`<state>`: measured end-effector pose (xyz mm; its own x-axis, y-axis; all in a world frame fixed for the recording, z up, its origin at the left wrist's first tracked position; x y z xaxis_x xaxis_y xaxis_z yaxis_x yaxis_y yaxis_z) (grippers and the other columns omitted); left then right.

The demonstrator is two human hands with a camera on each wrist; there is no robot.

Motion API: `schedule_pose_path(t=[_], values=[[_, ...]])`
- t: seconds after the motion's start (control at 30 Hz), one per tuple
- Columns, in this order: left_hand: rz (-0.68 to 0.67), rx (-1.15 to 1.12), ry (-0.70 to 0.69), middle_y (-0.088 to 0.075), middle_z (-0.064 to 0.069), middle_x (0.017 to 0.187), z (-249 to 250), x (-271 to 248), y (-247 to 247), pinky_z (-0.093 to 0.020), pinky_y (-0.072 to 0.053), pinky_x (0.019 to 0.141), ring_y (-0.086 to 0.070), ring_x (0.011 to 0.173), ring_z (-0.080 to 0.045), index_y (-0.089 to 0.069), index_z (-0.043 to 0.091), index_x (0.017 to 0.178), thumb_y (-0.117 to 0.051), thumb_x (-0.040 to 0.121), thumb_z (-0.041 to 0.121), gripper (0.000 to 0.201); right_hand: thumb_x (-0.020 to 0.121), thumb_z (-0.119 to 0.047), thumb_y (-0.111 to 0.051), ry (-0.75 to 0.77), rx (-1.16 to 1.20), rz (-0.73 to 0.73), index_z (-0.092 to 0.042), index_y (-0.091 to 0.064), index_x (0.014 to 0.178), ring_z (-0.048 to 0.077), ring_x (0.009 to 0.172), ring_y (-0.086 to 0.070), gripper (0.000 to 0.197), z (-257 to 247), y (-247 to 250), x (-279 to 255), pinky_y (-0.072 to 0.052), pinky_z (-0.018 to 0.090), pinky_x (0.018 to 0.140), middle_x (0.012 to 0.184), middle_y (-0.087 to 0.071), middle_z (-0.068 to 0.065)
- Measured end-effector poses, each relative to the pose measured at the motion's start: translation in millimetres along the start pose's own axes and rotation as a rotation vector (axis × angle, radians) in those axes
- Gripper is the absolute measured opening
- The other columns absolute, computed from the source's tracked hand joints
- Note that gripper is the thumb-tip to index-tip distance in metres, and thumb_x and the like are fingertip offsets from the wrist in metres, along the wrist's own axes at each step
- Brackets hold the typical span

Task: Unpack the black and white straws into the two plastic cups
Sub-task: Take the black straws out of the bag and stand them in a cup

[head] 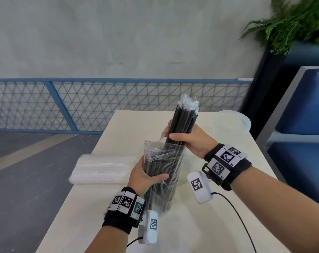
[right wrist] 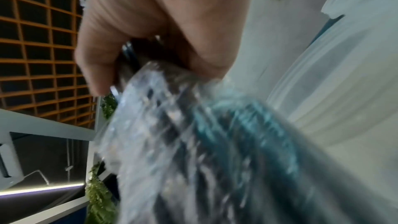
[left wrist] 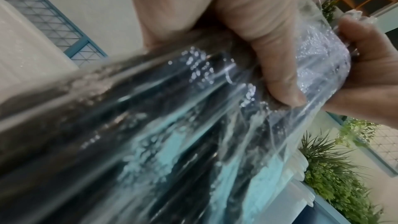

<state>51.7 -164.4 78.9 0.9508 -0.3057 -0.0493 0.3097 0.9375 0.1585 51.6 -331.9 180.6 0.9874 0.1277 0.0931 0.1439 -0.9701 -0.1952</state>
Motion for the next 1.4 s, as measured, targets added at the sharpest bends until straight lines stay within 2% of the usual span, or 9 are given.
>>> schedule_pose_path(t=[0.23,0.47,0.7,0.87,1.0,1.07,1.17,1.27,1.4], values=[[0.021,-0.003,-0.002,-0.071,0.007,0.094,-0.6,0.5,4.4,-0.01,-0.052,0.068,-0.068,0.082,0.002,-0.06,0.02,0.103,-0.084,0.06,0.006,0.051,0.076,0.006,-0.067,0.198,0.011,0.346,-0.011,-0.064,0.075,0.018,0.074,-0.064,0.018,-26.3,3.2,8.0,-0.055,0.033,0.079,0.067,-0.069,-0.004],[0.058,0.029,-0.014,-0.071,0.008,0.095,0.1,-0.5,3.1,-0.008,-0.05,0.067,-0.067,0.085,0.003,-0.06,0.023,0.103,-0.086,0.059,0.013,0.052,0.068,0.0,-0.077,0.138,-0.15,0.34,-0.006,-0.06,0.098,0.012,0.082,-0.067,0.035,-11.0,-8.5,1.7,-0.056,0.028,0.078,0.087,-0.069,0.002],[0.093,0.047,0.014,-0.071,0.003,0.097,-1.4,0.7,7.3,-0.029,-0.051,0.085,-0.066,0.092,-0.011,-0.059,0.017,0.105,-0.084,0.062,0.014,0.049,0.07,-0.006,-0.074,0.181,0.082,0.677,0.006,-0.058,0.102,0.025,0.08,-0.062,0.038,-23.1,17.1,4.4,-0.055,0.036,0.074,0.086,-0.062,0.016],[0.163,0.024,0.045,-0.07,-0.002,0.096,-5.7,0.7,11.6,-0.032,-0.05,0.083,-0.065,0.091,-0.019,-0.059,0.017,0.101,-0.083,0.064,0.012,0.044,0.072,-0.008,-0.074,0.152,0.291,0.853,-0.006,-0.055,0.1,0.027,0.085,-0.062,0.034,-27.6,33.4,0.9,-0.053,0.045,0.087,0.093,-0.062,0.013],[0.196,0.008,0.06,-0.067,0.003,0.089,-7.8,2.1,13.9,-0.029,-0.048,0.08,-0.063,0.088,-0.02,-0.058,0.017,0.1,-0.081,0.066,0.009,0.042,0.077,-0.01,-0.072,0.207,0.283,0.965,0.001,-0.056,0.114,0.024,0.088,-0.067,0.042,-37.3,48.2,-7.8,-0.057,0.038,0.08,0.096,-0.065,0.01],[0.228,0.011,0.07,-0.067,-0.001,0.091,-11.0,3.8,17.7,-0.032,-0.05,0.083,-0.064,0.089,-0.023,-0.058,0.018,0.098,-0.081,0.066,0.01,0.04,0.076,-0.01,-0.072,0.255,0.276,1.017,0.001,-0.055,0.115,0.026,0.096,-0.067,0.044,-45.3,54.3,-11.5,-0.056,0.042,0.087,0.099,-0.064,0.01],[0.256,0.013,0.081,-0.068,-0.007,0.093,-16.2,7.3,20.8,-0.035,-0.051,0.086,-0.064,0.091,-0.027,-0.058,0.016,0.097,-0.082,0.066,0.011,0.039,0.071,-0.007,-0.072,0.356,0.274,1.065,-0.002,-0.053,0.109,0.024,0.089,-0.065,0.042,-55.3,59.5,-16.2,-0.055,0.04,0.087,0.09,-0.062,0.006],[0.267,-0.014,0.078,-0.067,-0.006,0.091,-16.7,8.8,20.7,-0.037,-0.051,0.086,-0.064,0.09,-0.027,-0.059,0.016,0.095,-0.081,0.066,0.008,0.038,0.074,-0.005,-0.072,0.421,0.182,1.098,-0.006,-0.051,0.108,0.012,0.079,-0.062,0.04,-55.6,61.2,-18.9,-0.054,0.018,0.074,0.088,-0.062,0.0],[0.241,-0.07,0.052,-0.066,-0.005,0.09,-11.6,6.0,16.9,-0.028,-0.048,0.079,-0.063,0.088,-0.024,-0.058,0.012,0.099,-0.079,0.068,0.004,0.038,0.074,-0.01,-0.074,0.337,-0.134,0.987,-0.012,-0.051,0.108,0.011,0.088,-0.062,0.04,-25.5,54.7,-14.8,-0.053,0.027,0.085,0.093,-0.062,-0.007]])
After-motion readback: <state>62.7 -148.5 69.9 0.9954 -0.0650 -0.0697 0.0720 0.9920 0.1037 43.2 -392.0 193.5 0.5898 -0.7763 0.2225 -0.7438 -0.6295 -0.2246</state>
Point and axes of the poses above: each hand's wrist, its own x-axis towards the middle knuckle, its own y-axis out of the back of the hand, z = x × y, the point moved 4 cm from there along x, towards the middle knuckle
